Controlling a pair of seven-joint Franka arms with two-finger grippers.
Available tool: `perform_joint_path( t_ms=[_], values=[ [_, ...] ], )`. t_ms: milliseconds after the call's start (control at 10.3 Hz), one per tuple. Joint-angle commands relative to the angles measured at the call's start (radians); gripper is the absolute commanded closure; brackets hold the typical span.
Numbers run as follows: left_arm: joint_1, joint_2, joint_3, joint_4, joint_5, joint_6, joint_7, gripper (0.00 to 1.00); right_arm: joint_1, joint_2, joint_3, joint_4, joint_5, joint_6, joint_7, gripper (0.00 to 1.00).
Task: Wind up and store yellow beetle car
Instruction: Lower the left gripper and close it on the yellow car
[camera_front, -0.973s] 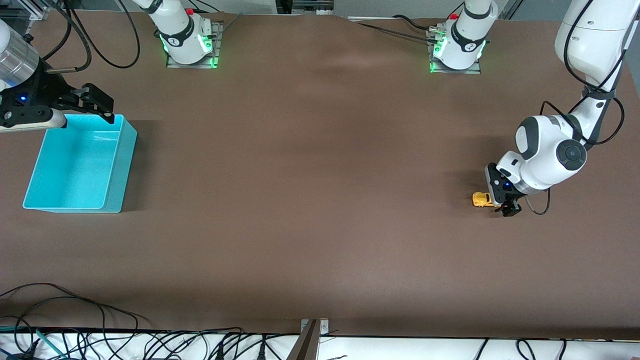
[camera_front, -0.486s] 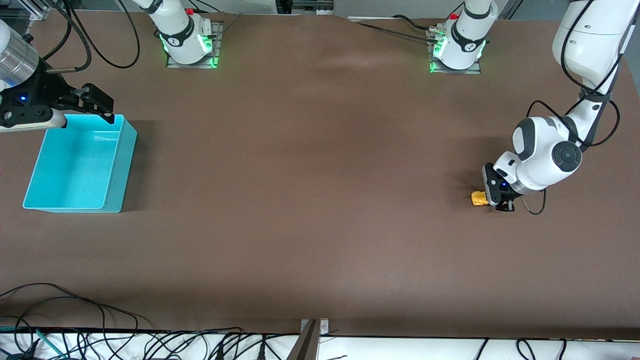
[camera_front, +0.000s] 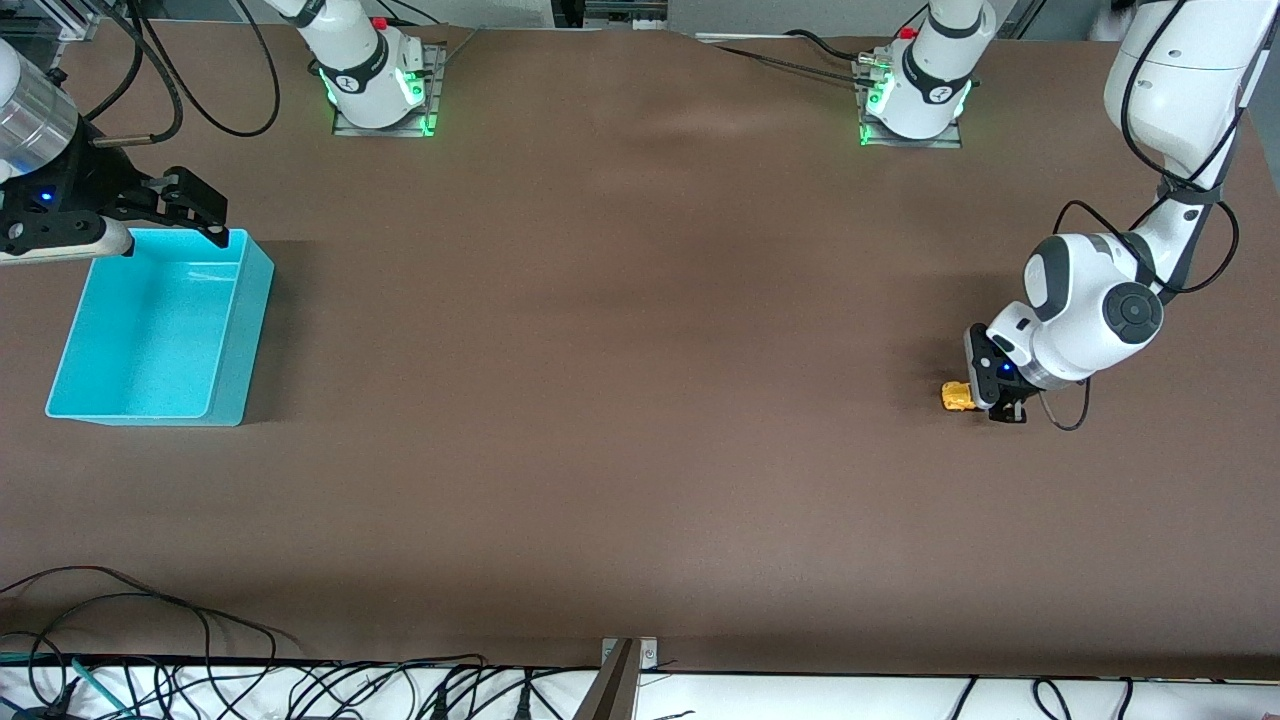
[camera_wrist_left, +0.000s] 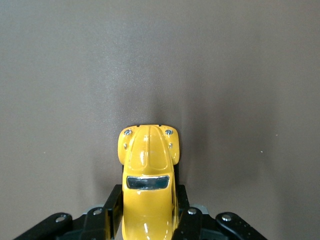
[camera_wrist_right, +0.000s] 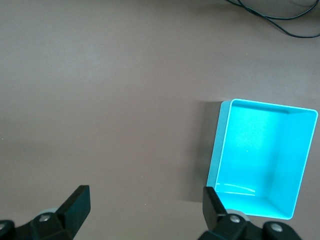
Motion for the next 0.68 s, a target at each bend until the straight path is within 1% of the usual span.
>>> perform_joint_path(
  t_ms=[0,195,292,584],
  values=[
    [0.007,0.015,0.0,0.005,0.017,0.012,0.037,0.91,0.0,-0.011,0.0,0.0,0.0,-0.001,0.014,0.0],
    [0.011,0.02,0.005,0.007,0.017,0.01,0.064,0.94,0.0,-0.011,0.0,0.0,0.0,0.001,0.014,0.0],
    [0.024,0.029,0.007,0.027,0.017,0.007,0.101,0.94,0.0,-0.011,0.0,0.0,0.0,0.001,0.014,0.0],
    [0.101,0.059,0.007,0.054,0.015,0.006,0.19,0.94,0.0,-0.011,0.0,0.0,0.0,-0.001,0.012,0.0]
  ],
)
